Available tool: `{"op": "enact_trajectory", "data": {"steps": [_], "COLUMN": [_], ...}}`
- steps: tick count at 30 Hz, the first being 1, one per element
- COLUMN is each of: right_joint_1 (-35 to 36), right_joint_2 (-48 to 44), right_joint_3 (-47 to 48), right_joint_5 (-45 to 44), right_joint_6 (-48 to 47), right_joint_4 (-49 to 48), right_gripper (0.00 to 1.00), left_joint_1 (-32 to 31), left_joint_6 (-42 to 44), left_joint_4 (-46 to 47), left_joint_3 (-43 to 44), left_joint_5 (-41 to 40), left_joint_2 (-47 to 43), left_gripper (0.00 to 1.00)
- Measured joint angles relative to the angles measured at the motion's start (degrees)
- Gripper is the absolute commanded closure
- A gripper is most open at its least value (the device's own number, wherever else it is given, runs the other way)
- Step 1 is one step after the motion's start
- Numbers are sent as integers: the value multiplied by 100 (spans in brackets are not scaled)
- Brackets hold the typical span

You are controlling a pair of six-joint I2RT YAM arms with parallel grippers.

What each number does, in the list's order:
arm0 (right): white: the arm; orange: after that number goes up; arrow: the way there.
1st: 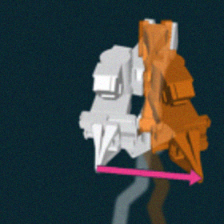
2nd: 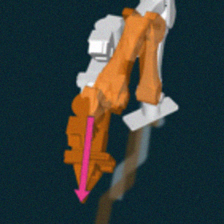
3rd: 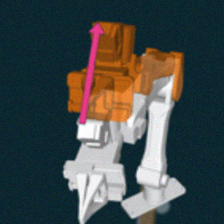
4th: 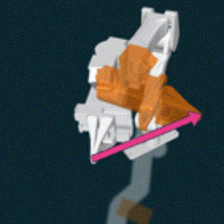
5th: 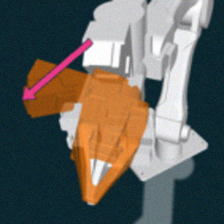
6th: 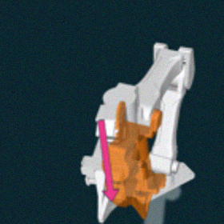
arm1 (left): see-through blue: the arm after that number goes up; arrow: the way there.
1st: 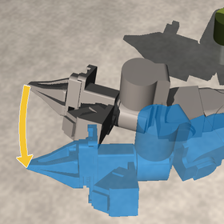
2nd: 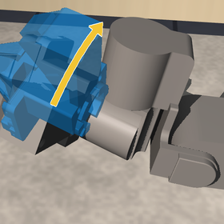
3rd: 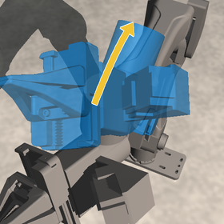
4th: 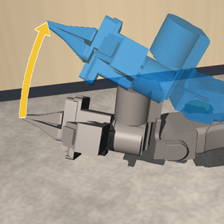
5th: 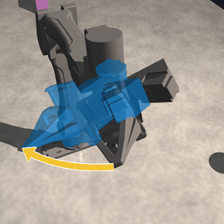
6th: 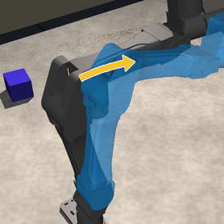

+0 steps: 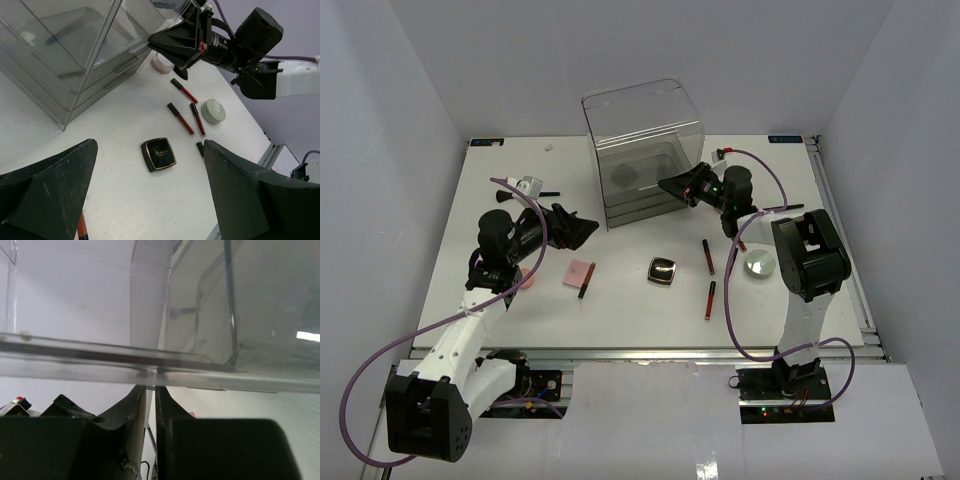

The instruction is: Organize the makeup

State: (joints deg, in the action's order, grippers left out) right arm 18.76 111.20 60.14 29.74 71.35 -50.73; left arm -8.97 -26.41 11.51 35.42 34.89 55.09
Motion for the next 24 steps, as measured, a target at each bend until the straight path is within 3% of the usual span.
{"op": "enact_trajectory", "data": {"steps": [24], "right_joint_1": [-297], "right_joint_2": [-1107], "right_joint_3": [-754], "right_joint_5": [121], "right_joint_6": [342], "right_joint_4": [-217], "right_gripper": [92], "left_joint_1": [0], "left_joint_6": [53], "left_joint_4": [-108], "left_joint_3": [2], "left_joint_5": [-232], "left_joint_2": [77], "left_gripper": [2]}}
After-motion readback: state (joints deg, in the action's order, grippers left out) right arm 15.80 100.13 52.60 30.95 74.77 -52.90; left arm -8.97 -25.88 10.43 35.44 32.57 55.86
